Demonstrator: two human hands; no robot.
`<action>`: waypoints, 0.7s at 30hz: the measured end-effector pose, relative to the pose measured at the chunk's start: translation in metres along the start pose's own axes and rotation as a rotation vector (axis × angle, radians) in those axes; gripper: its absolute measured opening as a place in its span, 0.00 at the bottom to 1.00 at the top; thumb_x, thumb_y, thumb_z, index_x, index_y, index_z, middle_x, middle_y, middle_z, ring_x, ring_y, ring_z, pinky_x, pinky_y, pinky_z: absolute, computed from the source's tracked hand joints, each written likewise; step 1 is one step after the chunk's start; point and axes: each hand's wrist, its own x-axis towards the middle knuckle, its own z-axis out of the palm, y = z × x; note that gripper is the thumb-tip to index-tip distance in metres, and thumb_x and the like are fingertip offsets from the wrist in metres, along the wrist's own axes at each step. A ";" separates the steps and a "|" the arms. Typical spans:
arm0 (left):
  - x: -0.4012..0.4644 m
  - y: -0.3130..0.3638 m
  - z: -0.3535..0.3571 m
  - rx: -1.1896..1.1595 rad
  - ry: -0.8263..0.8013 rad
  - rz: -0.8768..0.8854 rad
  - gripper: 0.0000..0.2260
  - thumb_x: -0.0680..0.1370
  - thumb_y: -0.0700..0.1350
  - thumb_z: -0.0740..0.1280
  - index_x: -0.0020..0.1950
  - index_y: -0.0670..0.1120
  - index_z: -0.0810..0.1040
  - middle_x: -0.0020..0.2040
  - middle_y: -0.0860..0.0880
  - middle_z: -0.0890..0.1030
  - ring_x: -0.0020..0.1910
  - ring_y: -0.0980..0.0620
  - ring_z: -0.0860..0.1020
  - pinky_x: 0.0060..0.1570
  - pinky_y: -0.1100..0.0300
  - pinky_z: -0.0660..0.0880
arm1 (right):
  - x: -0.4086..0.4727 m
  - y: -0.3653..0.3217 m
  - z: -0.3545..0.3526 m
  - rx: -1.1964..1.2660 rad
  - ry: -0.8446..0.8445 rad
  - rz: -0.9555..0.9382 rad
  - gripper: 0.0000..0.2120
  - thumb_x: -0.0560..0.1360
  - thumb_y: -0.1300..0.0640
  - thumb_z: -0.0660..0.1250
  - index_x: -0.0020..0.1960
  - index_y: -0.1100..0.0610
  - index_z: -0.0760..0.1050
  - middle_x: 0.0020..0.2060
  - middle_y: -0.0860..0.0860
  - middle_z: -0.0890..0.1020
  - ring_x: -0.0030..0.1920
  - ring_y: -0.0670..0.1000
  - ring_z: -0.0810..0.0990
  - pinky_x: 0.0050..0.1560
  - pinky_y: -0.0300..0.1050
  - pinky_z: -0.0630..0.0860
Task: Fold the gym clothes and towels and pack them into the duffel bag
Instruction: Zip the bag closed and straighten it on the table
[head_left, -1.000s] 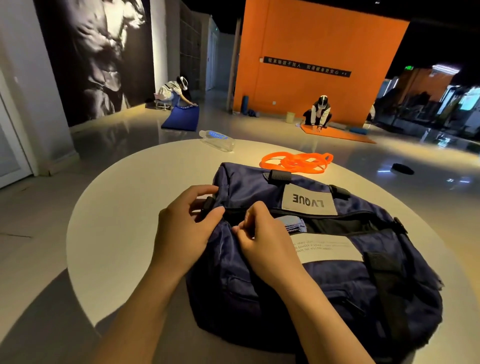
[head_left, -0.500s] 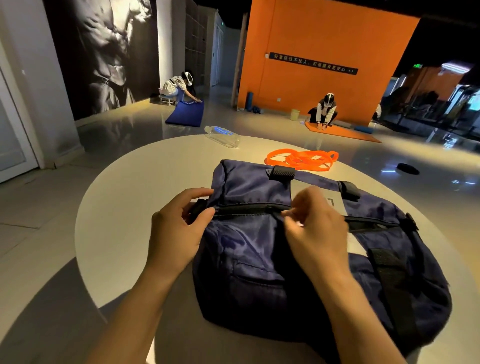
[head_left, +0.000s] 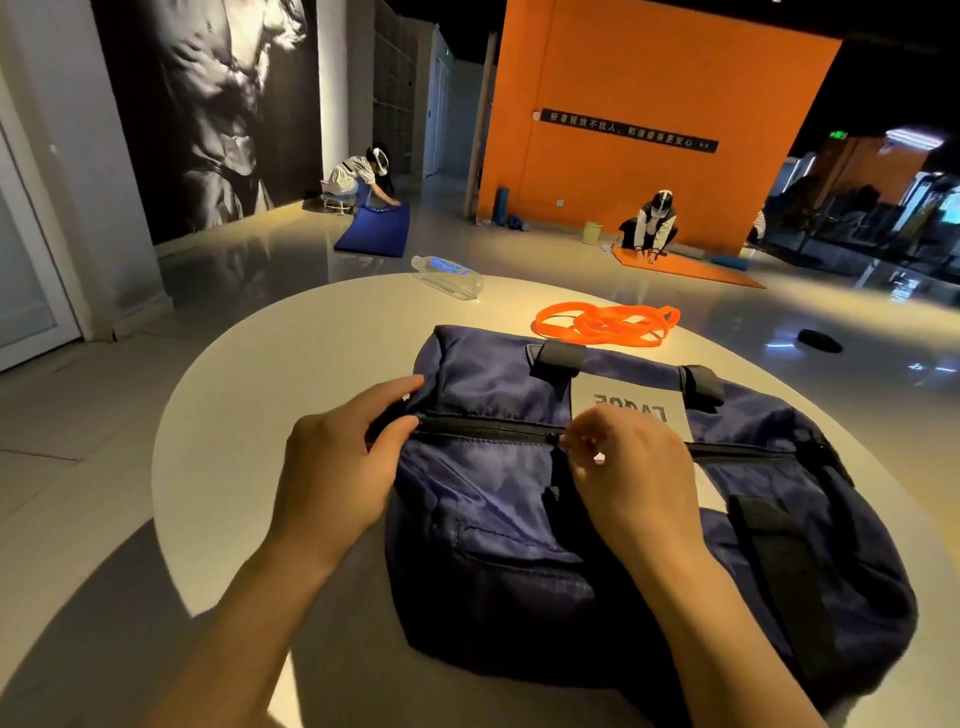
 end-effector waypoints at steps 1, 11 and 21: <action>0.005 0.000 -0.003 0.030 0.009 0.021 0.15 0.75 0.40 0.71 0.61 0.49 0.81 0.49 0.51 0.84 0.45 0.55 0.81 0.49 0.63 0.78 | 0.004 0.002 -0.003 -0.052 -0.015 -0.014 0.03 0.73 0.60 0.69 0.41 0.58 0.81 0.37 0.54 0.82 0.38 0.56 0.77 0.40 0.52 0.75; 0.030 0.017 -0.022 0.516 -0.008 0.111 0.14 0.74 0.39 0.71 0.60 0.44 0.81 0.54 0.40 0.82 0.51 0.35 0.80 0.45 0.42 0.78 | 0.008 0.018 -0.003 0.135 -0.054 0.108 0.06 0.75 0.55 0.70 0.43 0.53 0.73 0.41 0.49 0.78 0.42 0.49 0.74 0.40 0.40 0.65; -0.013 0.069 0.057 0.648 -0.794 0.111 0.30 0.75 0.70 0.37 0.76 0.63 0.38 0.79 0.56 0.41 0.77 0.55 0.39 0.74 0.41 0.37 | 0.006 0.038 -0.006 0.062 0.126 0.116 0.09 0.73 0.60 0.71 0.51 0.58 0.74 0.42 0.56 0.83 0.40 0.58 0.81 0.39 0.51 0.78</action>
